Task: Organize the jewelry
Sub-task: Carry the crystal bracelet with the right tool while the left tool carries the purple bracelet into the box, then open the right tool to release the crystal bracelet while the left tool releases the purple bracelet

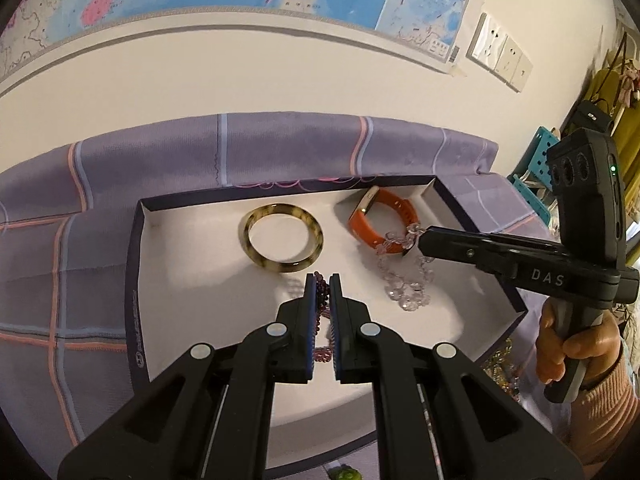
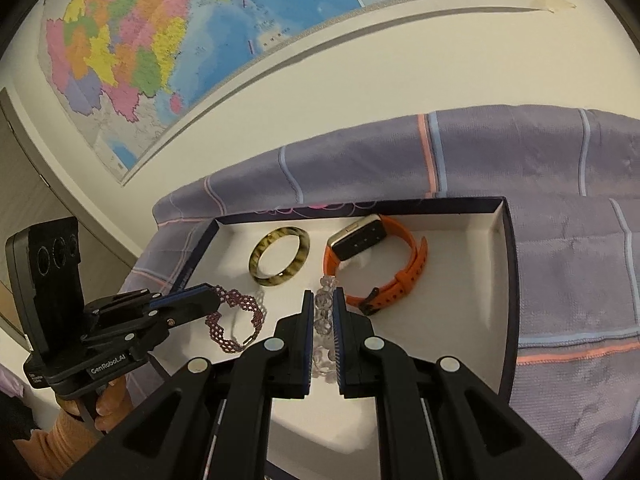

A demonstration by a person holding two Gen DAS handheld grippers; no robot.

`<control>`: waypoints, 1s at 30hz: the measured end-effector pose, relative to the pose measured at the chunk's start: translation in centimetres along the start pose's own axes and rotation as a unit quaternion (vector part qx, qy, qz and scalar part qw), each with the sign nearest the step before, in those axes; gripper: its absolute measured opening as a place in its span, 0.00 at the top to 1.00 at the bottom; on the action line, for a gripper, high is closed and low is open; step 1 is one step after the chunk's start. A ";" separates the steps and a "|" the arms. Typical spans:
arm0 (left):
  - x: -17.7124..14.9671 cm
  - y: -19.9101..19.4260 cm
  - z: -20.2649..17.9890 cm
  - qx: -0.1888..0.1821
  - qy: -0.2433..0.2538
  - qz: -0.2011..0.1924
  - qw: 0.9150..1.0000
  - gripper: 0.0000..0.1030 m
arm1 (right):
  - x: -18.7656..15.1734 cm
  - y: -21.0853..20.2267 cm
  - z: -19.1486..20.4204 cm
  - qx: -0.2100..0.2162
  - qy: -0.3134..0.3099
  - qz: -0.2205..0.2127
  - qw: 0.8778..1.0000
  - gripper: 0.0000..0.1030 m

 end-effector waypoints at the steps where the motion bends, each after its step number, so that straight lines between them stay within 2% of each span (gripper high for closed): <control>1: -0.1 0.2 0.1 0.001 -0.002 0.002 1.000 0.93 | 0.0 0.0 0.0 -0.001 -0.001 0.001 1.000 0.93; 30: -0.3 1.5 0.7 0.021 -0.005 0.017 1.000 0.93 | -0.9 0.5 -0.5 -0.023 -0.015 0.022 0.999 0.93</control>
Point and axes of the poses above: each gripper's, at about its wrist camera, not at the fingertips, and y roughly the way its jaws point, z to its left, x to its top, the point moved 6 cm from there along y, roughly the way its jaws point, and after that the axes turned 10 degrees about x, right-handed, at the moved point
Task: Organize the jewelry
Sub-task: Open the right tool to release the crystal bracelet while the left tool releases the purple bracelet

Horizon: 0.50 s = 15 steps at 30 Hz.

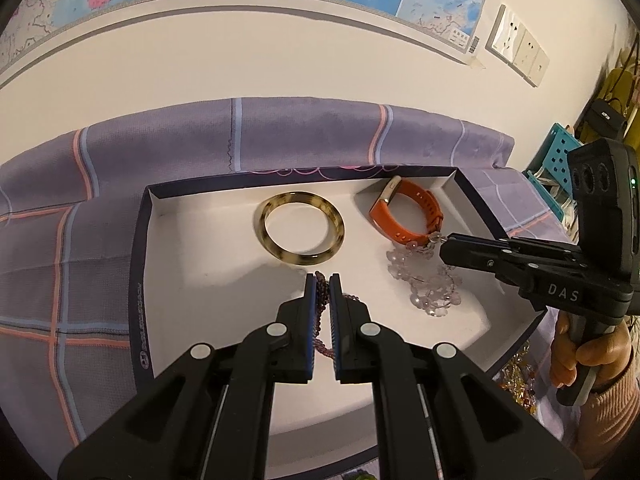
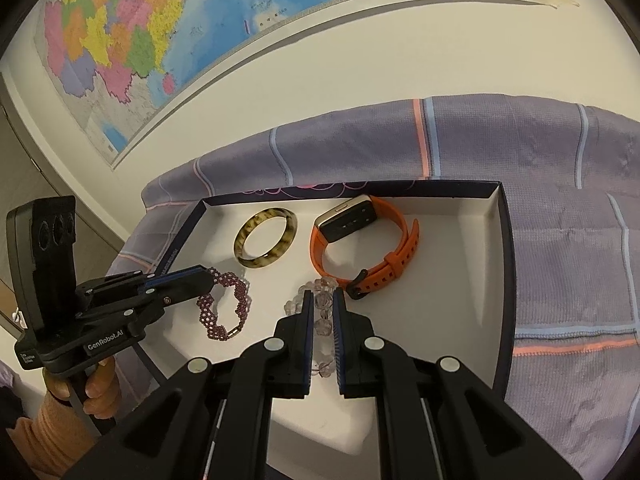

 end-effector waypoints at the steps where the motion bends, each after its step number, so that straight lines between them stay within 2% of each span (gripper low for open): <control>1: 0.0 0.1 0.1 0.001 -0.001 0.001 1.000 0.93 | 0.0 0.0 0.0 -0.002 0.000 0.001 1.000 0.93; 12: -0.1 0.2 0.0 0.002 -0.003 0.003 1.000 0.93 | -0.1 0.0 -0.4 -0.005 0.001 0.000 1.000 0.92; 15: -0.2 0.3 0.1 0.002 -0.006 0.007 1.000 0.92 | -0.1 0.0 -0.5 -0.005 0.002 0.000 1.000 0.89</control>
Point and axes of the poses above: each gripper's, at about its wrist camera, not at the fingertips, and y roughly the way its jaws point, z to its left, x to its top, the point moved 6 cm from there along y, roughly the way its jaws point, and after that the axes turned 10 degrees about x, right-handed, at the moved point
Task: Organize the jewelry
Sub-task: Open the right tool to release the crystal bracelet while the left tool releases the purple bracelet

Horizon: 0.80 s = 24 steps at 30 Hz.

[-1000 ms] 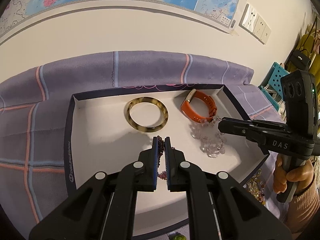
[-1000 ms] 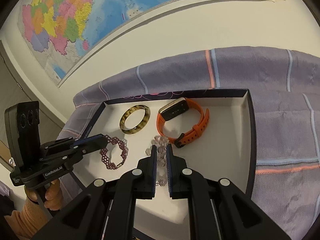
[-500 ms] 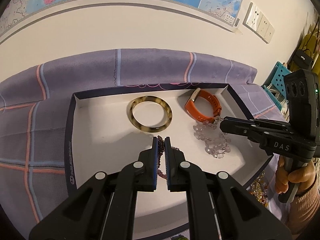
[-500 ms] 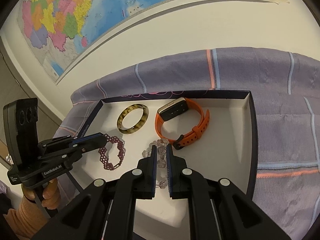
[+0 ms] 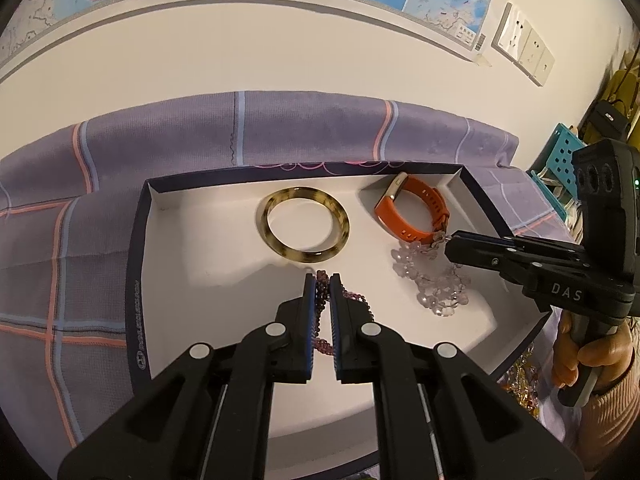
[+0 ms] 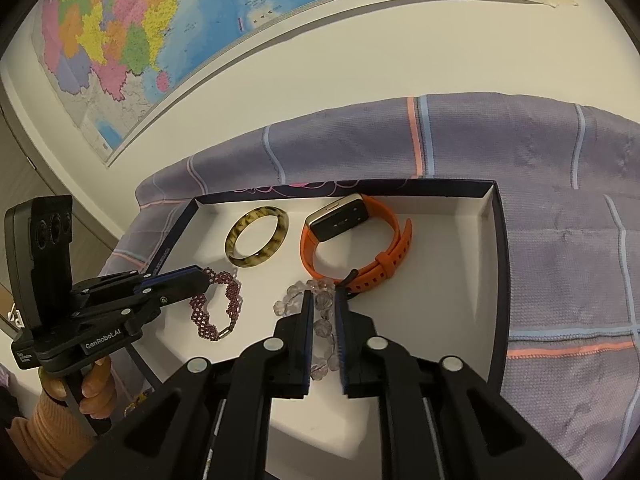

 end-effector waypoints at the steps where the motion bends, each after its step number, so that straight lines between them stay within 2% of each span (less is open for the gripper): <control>1: 0.0 0.1 0.0 0.001 -0.001 0.001 1.000 0.91 | 0.0 0.0 0.0 0.000 0.000 0.000 1.000 0.89; 5: -0.2 0.1 0.3 0.005 -0.004 0.003 1.000 0.88 | 0.1 -0.3 0.0 -0.001 0.000 -0.003 1.000 0.88; 7: -0.2 -0.1 0.4 0.005 -0.007 0.001 1.000 0.77 | 0.0 -0.7 0.0 -0.001 -0.002 -0.007 1.000 0.85; 9: -0.4 -0.5 0.7 0.010 -0.010 -0.004 1.000 0.68 | 0.1 -1.3 0.1 -0.003 -0.004 -0.014 1.000 0.76; 14: -1.3 -1.5 1.8 0.017 -0.010 -0.010 1.000 0.62 | 0.2 -4.7 -0.8 -0.047 -0.015 -0.051 0.997 0.73; 16: -1.8 -2.0 2.5 0.020 -0.014 -0.012 1.000 0.60 | 0.0 -6.0 -1.7 -0.083 -0.019 -0.061 0.995 0.61; 17: -2.0 -2.3 2.8 0.019 -0.017 -0.012 1.000 0.59 | -0.2 -6.6 -2.5 -0.097 -0.015 -0.060 0.993 0.61; 20: -2.6 -2.5 3.5 0.025 -0.023 -0.009 0.999 0.58 | -0.8 -6.6 -4.6 -0.102 0.014 -0.045 0.994 0.62; 21: -2.9 -2.7 3.7 0.024 -0.025 -0.007 0.999 0.58 | -1.0 -6.2 -5.2 -0.098 0.022 -0.036 0.994 0.67; 22: -3.2 -2.7 3.9 0.023 -0.028 -0.004 0.999 0.58 | -1.1 -5.8 -5.5 -0.093 0.027 -0.029 0.995 0.79; 23: -3.5 -2.9 4.1 0.022 -0.028 -0.003 0.999 0.58 | -1.2 -5.4 -5.7 -0.088 0.029 -0.024 0.995 0.86; 24: -3.8 -3.1 4.2 0.022 -0.027 -0.005 0.999 0.58 | -1.2 -5.0 -5.8 -0.092 0.026 -0.020 0.995 0.88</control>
Point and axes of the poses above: each gripper's, at about its wrist camera, not at the fingertips, and y roughly the way its jaws point, z to its left, x to its top, the point moved 6 cm from there along y, roughly the way its jaws point, and after that the axes turned 10 degrees about x, right-handed, at the moved point
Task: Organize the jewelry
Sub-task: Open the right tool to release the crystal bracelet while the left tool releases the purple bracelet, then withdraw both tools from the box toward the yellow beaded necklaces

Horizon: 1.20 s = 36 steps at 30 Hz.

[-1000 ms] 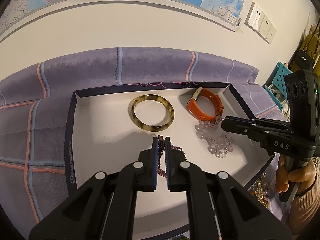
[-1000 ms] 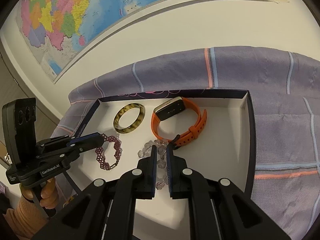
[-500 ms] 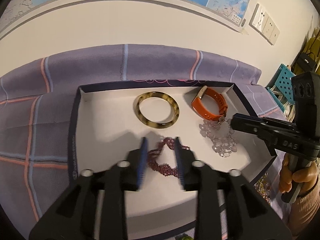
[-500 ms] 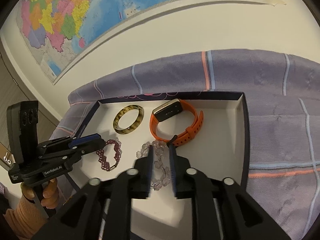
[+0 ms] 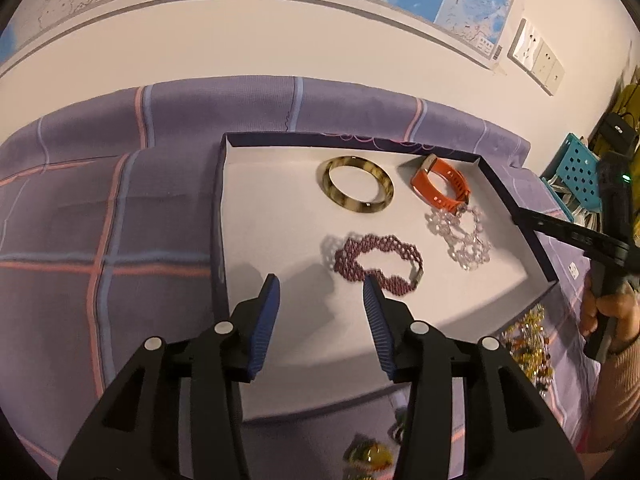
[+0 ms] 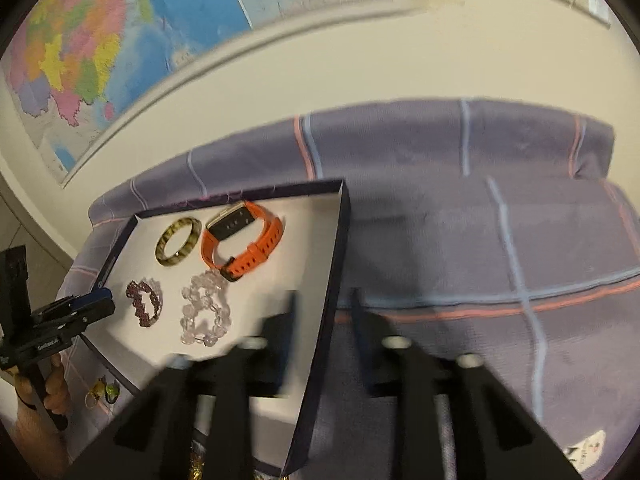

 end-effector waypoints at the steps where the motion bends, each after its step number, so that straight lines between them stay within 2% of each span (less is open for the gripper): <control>1: -0.2 -0.2 0.0 0.001 0.001 0.000 1.000 0.58 | 0.1 0.3 0.0 -0.006 -0.003 0.002 1.000 0.88; 10: -1.2 -1.0 0.0 0.020 0.012 -0.002 1.000 0.57 | 0.6 1.0 0.3 -0.002 -0.004 0.002 1.000 0.88; 17: -1.1 -1.2 0.5 0.024 -0.003 -0.004 1.000 0.57 | 0.3 0.7 0.2 0.012 0.010 -0.004 1.000 0.87; 18: -1.1 -1.4 0.6 0.028 -0.005 -0.008 1.000 0.55 | 0.2 0.3 0.2 0.011 0.011 -0.009 1.000 0.85; 21: -1.2 -2.5 0.0 0.025 0.002 -0.025 0.999 0.49 | -0.3 -1.8 1.2 0.022 0.000 -0.029 0.999 0.68; 22: -1.2 -2.9 -0.2 0.026 0.006 -0.031 0.999 0.47 | -0.6 -2.4 1.6 0.025 -0.007 -0.032 0.999 0.67; 26: -2.0 -4.9 -2.0 0.010 0.026 -0.053 0.998 0.43 | -3.1 -5.6 4.8 0.051 -0.066 -0.033 0.996 0.63; 31: -3.8 -6.3 -4.5 -0.004 0.057 -0.059 0.997 0.41 | -7.2 -7.0 8.4 0.090 -0.121 -0.001 0.989 0.62; 36: -5.9 -7.3 -6.0 -0.019 0.063 -0.057 0.996 0.39 | -10.7 -6.3 10.2 0.086 -0.160 0.035 0.983 0.62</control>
Point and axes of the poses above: each gripper's, at about its wrist camera, not at the fingertips, and y roughly the way its jaws point, z to its left, x to its top, the point moved 6 cm from there along y, roughly the way its jaws point, and after that the axes turned 10 degrees about x, right-handed, at the moved point
